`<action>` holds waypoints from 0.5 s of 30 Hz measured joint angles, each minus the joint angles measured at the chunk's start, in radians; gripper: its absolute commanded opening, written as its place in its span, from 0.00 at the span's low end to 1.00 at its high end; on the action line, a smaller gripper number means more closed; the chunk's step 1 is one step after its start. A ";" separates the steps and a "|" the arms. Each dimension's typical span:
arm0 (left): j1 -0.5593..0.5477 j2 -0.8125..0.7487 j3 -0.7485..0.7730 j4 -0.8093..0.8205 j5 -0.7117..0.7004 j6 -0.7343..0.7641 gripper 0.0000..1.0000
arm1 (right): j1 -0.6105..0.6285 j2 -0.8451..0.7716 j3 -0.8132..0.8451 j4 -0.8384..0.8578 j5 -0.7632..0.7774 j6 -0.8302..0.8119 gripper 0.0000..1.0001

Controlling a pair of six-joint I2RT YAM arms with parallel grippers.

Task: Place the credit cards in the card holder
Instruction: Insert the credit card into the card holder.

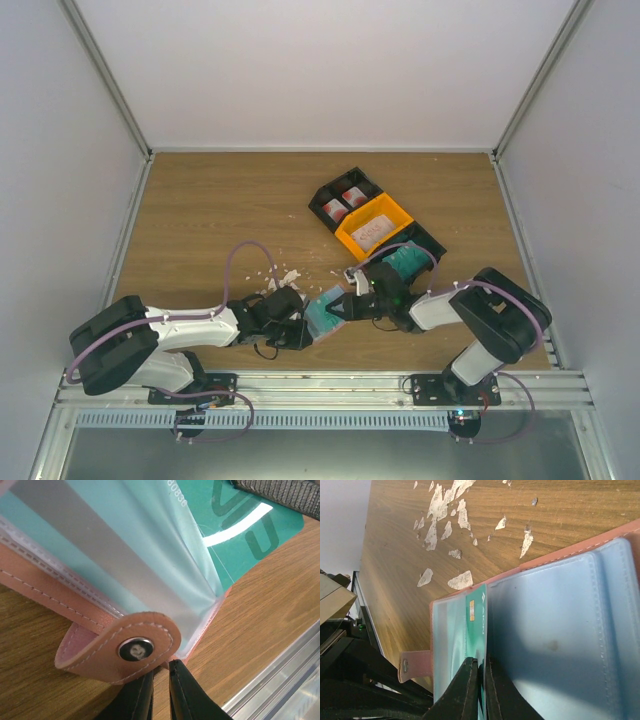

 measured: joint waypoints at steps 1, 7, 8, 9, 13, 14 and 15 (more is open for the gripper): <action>0.000 0.000 0.000 0.000 0.000 0.000 0.15 | 0.000 -0.001 0.000 -0.002 0.003 0.001 0.04; 0.000 -0.001 0.000 -0.001 0.000 0.000 0.15 | 0.010 -0.028 0.000 -0.034 0.047 0.004 0.04; 0.000 -0.001 0.000 -0.001 -0.001 0.000 0.14 | 0.011 -0.034 0.001 -0.043 0.057 0.004 0.04; 0.000 -0.001 0.000 -0.001 -0.001 0.000 0.14 | 0.011 -0.040 0.002 -0.052 0.064 0.003 0.04; 0.000 -0.002 0.000 -0.002 -0.003 0.000 0.14 | 0.010 -0.045 0.016 -0.085 0.076 -0.009 0.03; 0.000 -0.002 0.000 -0.002 -0.003 0.000 0.13 | 0.010 -0.045 0.020 -0.093 0.077 -0.011 0.03; 0.000 -0.002 0.000 -0.002 -0.004 0.000 0.13 | 0.010 -0.045 0.024 -0.099 0.077 -0.012 0.03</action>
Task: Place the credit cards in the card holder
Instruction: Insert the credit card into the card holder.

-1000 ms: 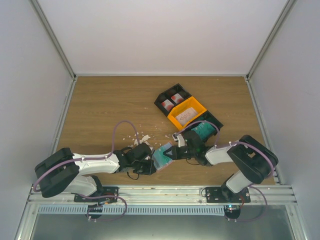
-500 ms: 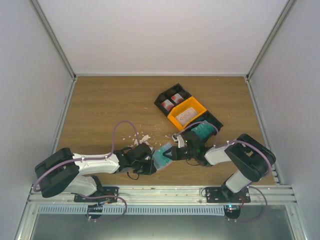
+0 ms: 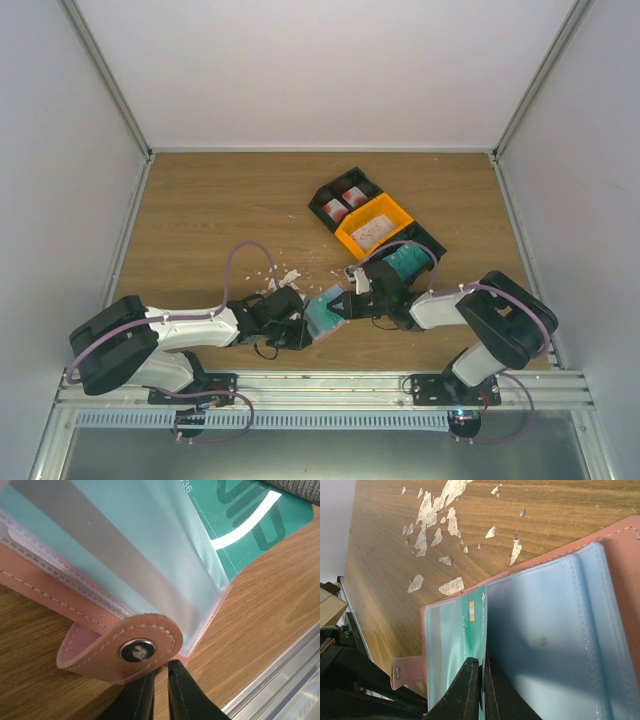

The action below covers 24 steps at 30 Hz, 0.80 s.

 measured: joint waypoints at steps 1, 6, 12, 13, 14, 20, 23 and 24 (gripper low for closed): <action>0.000 0.000 0.000 0.000 -0.001 0.000 0.13 | 0.000 0.002 0.004 -0.003 0.000 -0.002 0.03; 0.000 0.000 -0.001 0.002 -0.005 0.000 0.13 | -0.001 0.021 0.014 -0.003 -0.002 -0.006 0.03; 0.000 0.000 -0.002 0.003 -0.005 0.000 0.13 | -0.003 0.056 0.019 0.035 -0.042 -0.005 0.04; 0.000 0.000 -0.002 0.003 -0.005 0.000 0.13 | -0.002 0.061 0.018 0.046 -0.047 -0.003 0.04; 0.000 0.000 -0.002 0.003 -0.005 0.000 0.13 | 0.000 0.063 0.015 0.054 -0.051 -0.001 0.04; 0.000 0.000 -0.002 0.003 -0.005 0.000 0.13 | 0.008 0.063 0.009 0.074 -0.051 0.005 0.04; 0.000 0.000 -0.002 0.003 -0.005 0.000 0.13 | 0.014 0.050 0.009 0.060 -0.033 0.002 0.04; 0.000 0.000 -0.002 0.003 -0.005 0.000 0.13 | 0.016 0.042 0.009 0.051 -0.023 0.000 0.04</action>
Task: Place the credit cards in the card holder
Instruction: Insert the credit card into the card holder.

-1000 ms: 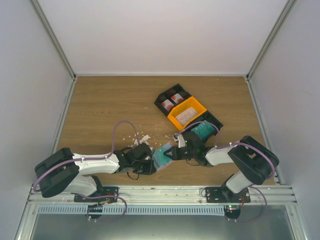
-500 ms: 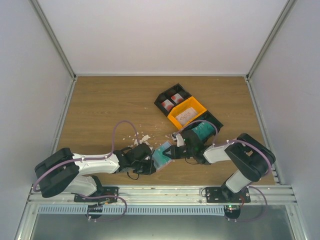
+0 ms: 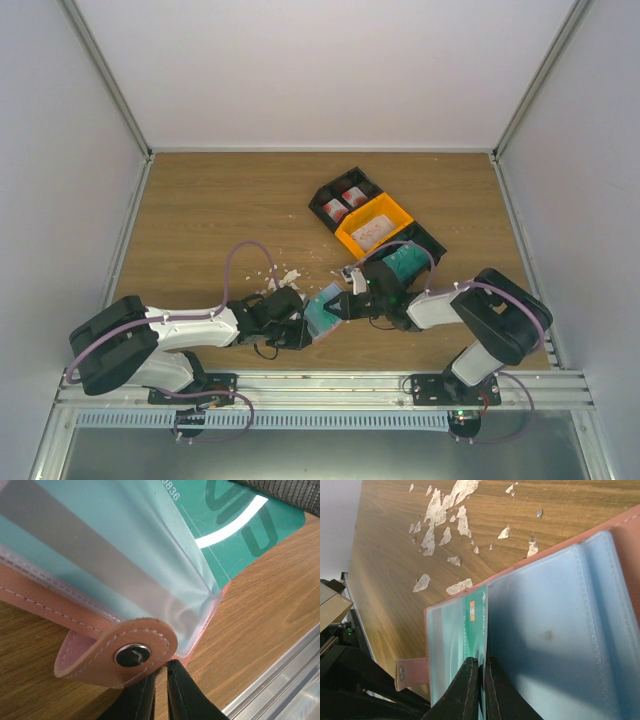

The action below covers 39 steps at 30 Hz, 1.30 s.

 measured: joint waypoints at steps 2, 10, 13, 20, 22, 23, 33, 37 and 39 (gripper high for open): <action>0.000 0.000 0.000 0.000 0.000 0.000 0.13 | 0.002 -0.014 0.003 -0.022 0.019 -0.010 0.04; 0.000 0.000 0.000 0.002 -0.003 0.000 0.13 | -0.005 -0.018 0.051 -0.103 0.036 -0.063 0.04; 0.000 0.000 -0.001 0.003 -0.004 0.000 0.13 | -0.009 -0.002 0.055 -0.103 0.036 -0.077 0.04; 0.000 0.000 -0.002 0.005 -0.004 0.000 0.12 | -0.025 0.008 0.063 -0.113 0.031 -0.143 0.04; 0.000 -0.001 -0.002 0.005 -0.005 0.000 0.12 | -0.031 0.010 0.068 -0.117 0.028 -0.157 0.04; 0.000 -0.001 -0.002 0.005 -0.005 0.000 0.12 | -0.034 0.010 0.069 -0.119 0.026 -0.162 0.04; 0.000 -0.002 -0.003 0.005 -0.010 0.000 0.12 | -0.057 0.031 0.087 -0.129 0.007 -0.197 0.04; 0.000 -0.002 -0.003 0.005 -0.010 0.000 0.12 | -0.063 0.047 0.093 -0.117 -0.021 -0.197 0.04; 0.000 -0.002 -0.003 0.005 -0.010 0.000 0.12 | -0.064 0.048 0.092 -0.112 -0.031 -0.196 0.04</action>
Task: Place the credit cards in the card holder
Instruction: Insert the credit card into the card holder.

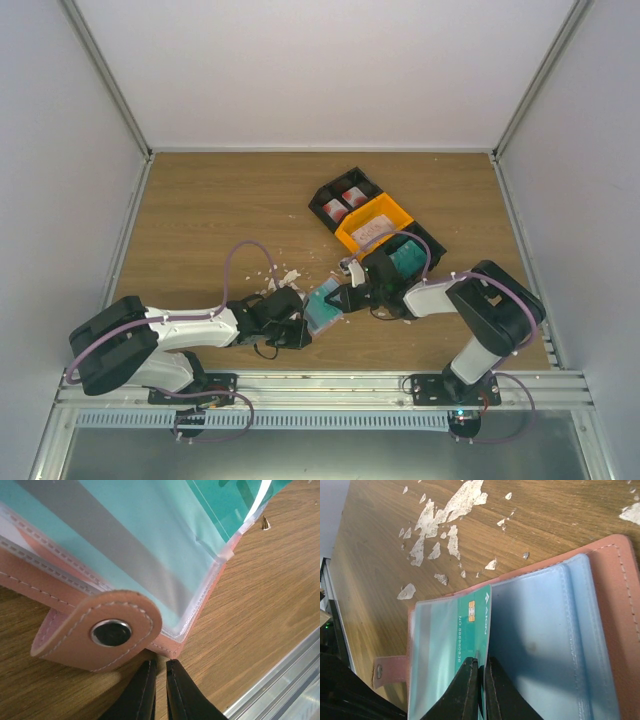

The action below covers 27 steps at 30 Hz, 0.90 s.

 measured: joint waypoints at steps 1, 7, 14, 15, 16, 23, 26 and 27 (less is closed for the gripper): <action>0.000 0.000 0.000 0.000 0.000 0.000 0.12 | 0.000 0.000 0.000 0.002 -0.004 0.000 0.04; 0.000 0.000 0.000 0.001 0.000 0.000 0.12 | 0.009 0.000 -0.002 0.008 -0.022 0.006 0.04; 0.001 0.000 0.000 0.001 0.000 0.000 0.12 | 0.010 0.005 -0.002 0.002 -0.047 0.007 0.05; 0.002 0.000 0.000 0.001 0.000 0.000 0.12 | 0.010 0.008 0.000 0.002 -0.050 0.007 0.05; 0.002 0.000 0.000 0.002 0.000 0.000 0.12 | 0.010 0.009 0.000 0.001 -0.051 0.007 0.06; 0.007 0.002 0.000 0.008 0.000 0.001 0.15 | 0.027 0.032 0.016 -0.006 -0.067 0.000 0.12; 0.007 0.001 0.000 0.010 0.002 0.004 0.16 | 0.047 0.031 0.020 -0.015 -0.059 0.001 0.19; 0.007 0.001 0.000 0.011 0.002 0.005 0.17 | 0.054 0.028 0.026 -0.024 -0.050 0.003 0.24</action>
